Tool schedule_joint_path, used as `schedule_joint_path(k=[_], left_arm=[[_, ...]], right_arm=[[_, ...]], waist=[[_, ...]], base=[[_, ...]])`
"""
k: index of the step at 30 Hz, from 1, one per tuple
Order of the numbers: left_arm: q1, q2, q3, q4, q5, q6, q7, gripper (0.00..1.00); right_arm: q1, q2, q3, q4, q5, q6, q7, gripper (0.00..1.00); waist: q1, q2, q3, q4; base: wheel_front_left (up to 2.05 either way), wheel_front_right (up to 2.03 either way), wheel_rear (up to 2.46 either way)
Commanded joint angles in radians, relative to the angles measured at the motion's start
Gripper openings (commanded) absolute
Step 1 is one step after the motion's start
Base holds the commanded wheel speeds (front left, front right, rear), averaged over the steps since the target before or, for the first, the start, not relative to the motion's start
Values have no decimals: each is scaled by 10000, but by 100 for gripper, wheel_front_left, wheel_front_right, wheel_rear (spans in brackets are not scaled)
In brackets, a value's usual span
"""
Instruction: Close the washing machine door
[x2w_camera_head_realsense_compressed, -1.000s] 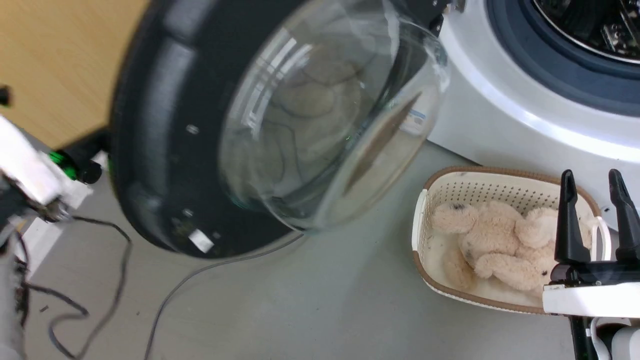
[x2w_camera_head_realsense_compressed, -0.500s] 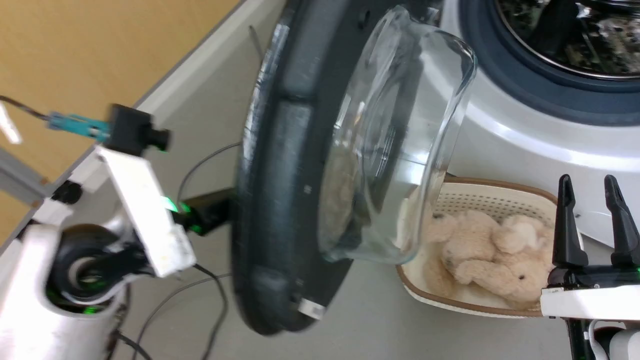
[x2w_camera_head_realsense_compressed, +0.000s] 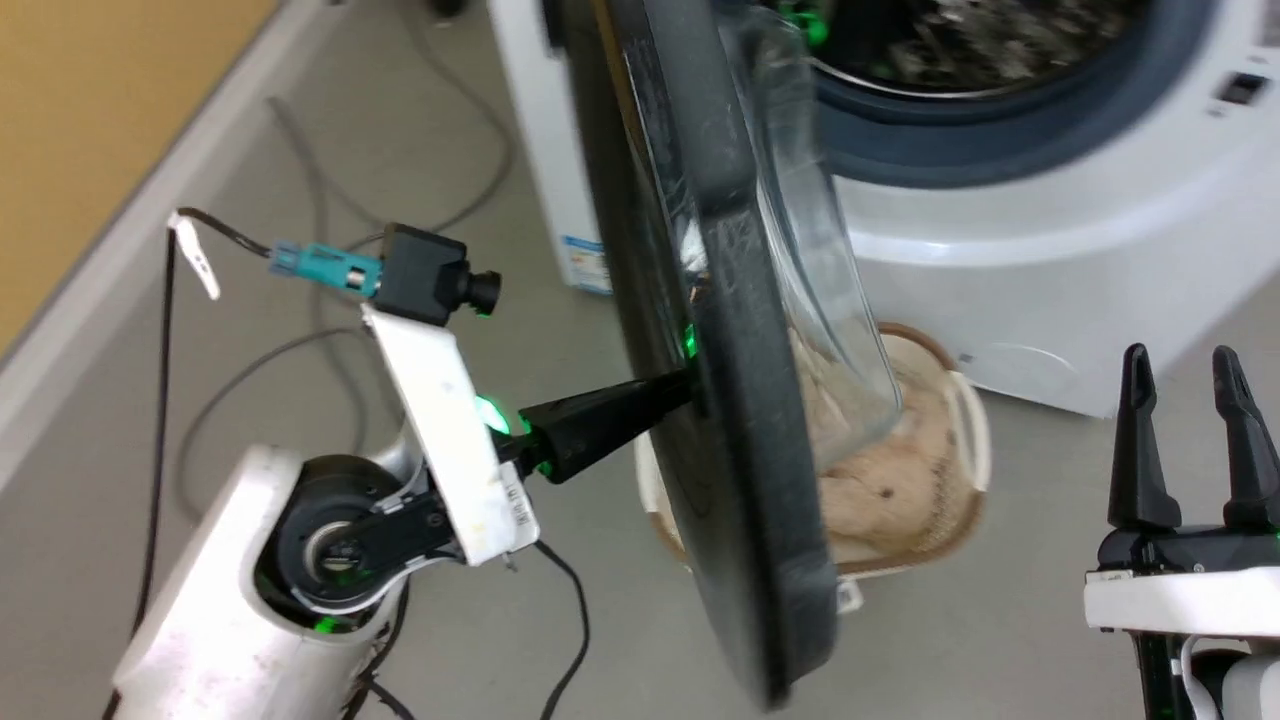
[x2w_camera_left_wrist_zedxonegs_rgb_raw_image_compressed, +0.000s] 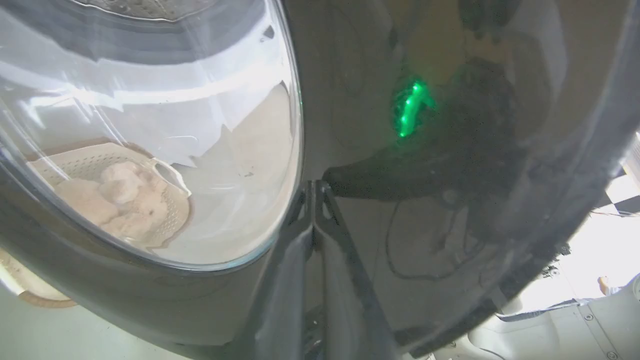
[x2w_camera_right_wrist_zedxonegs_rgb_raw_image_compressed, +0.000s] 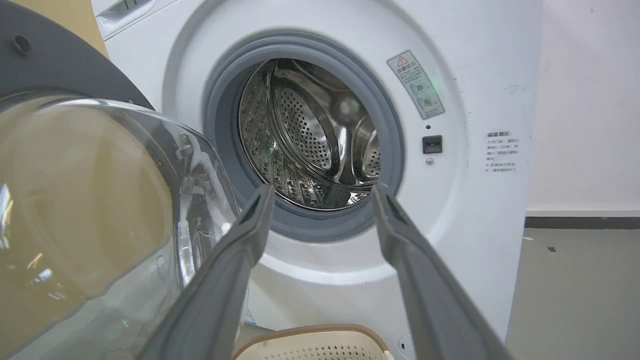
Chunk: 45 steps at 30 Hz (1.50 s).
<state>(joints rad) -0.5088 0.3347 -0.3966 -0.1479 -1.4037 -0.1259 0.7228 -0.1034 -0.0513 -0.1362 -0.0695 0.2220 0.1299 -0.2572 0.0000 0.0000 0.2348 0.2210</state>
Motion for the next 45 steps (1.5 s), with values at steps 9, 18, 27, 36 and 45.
schedule_joint_path(k=[9, 18, 27, 36, 45], left_arm=[[-405, -245, -804, 488, 12, -48, -1296, 0], [-556, 146, -1650, 1034, 660, -48, -3257, 0], [-83, 1309, -2446, 2158, 3374, -38, -7324, 0], [576, 1075, -1244, 3092, 7437, 3132, -9832, 0], [2892, 172, 1052, 1316, 10488, 4703, -9843, 100]], right_arm=[[-90, 11, -74, 66, 262, 8, -45, 100], [64, 11, -148, 147, 396, 8, -46, 100], [403, 11, -192, 58, 344, 8, -46, 100], [346, 11, -702, -677, 194, 8, -46, 100], [-766, 11, -112, -2162, 127, 8, -46, 89]], waist=[[0, 0, 36, -1825], [0, 0, -111, -2449], [0, 0, -827, -2527], [0, 0, -1521, -2226], [0, 0, -1689, -1927]], base=[[0, 0, 0], [0, 0, 0], [0, 0, 0], [0, 0, 0], [0, 0, 0]])
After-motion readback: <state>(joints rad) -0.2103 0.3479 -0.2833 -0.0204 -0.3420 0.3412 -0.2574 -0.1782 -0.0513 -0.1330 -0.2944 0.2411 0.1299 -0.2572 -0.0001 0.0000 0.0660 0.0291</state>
